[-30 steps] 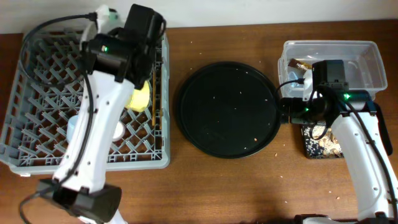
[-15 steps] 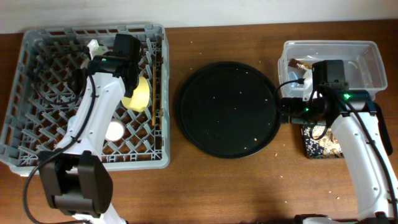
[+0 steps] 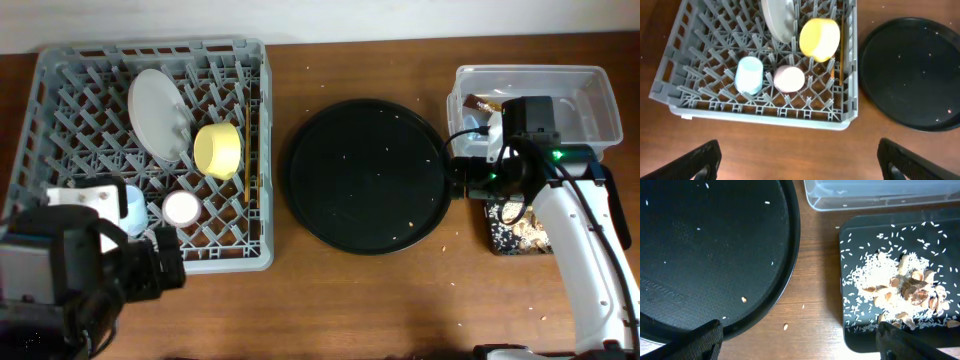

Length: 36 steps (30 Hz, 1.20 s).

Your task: Sort waste into correct bins and load items into the dishwasher rack

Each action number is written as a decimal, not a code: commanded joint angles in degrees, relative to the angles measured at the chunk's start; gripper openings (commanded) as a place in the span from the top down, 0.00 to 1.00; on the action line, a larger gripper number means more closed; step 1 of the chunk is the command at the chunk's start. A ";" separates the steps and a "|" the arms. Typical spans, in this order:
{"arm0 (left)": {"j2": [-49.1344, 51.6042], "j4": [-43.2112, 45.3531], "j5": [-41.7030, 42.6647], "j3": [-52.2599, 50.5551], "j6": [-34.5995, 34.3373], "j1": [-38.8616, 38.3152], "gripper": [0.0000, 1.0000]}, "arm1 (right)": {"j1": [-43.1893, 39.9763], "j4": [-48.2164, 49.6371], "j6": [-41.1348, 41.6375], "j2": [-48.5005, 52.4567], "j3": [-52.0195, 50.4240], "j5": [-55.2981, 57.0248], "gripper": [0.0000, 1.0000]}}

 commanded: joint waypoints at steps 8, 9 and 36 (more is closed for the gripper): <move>-41.11 61.46 4.24 -66.36 7.15 8.11 0.01 | -0.17 0.00 -0.02 0.00 0.07 0.50 0.02; -43.15 63.56 4.24 -69.99 7.15 8.13 0.01 | -0.17 0.00 -0.02 0.00 0.07 0.50 0.02; -57.46 86.95 5.68 -98.88 11.39 8.17 0.01 | -0.17 14.19 -5.53 -31.89 -12.85 2.19 0.02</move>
